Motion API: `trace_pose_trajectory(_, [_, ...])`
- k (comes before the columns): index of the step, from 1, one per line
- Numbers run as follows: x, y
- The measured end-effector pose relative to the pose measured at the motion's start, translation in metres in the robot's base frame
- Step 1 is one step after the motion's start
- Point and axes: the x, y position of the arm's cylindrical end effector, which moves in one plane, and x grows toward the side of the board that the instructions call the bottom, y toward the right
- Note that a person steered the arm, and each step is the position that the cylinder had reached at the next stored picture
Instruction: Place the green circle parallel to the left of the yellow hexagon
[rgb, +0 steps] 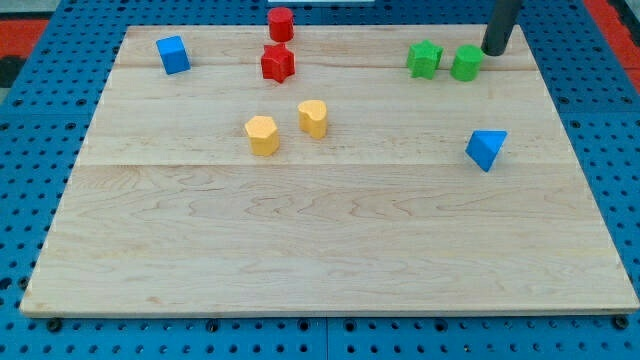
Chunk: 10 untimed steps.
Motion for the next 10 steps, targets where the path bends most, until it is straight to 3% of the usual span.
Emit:
trace_pose_trajectory(3, [0.061, 0.020])
trace_pose_trajectory(4, [0.039, 0.028])
trace_pose_trajectory(5, [-0.037, 0.016])
trace_pose_trajectory(6, [-0.045, -0.022])
trace_pose_trajectory(8, [0.033, -0.062])
trace_pose_trajectory(9, [0.047, -0.067])
trace_pose_trajectory(10, [0.062, -0.025])
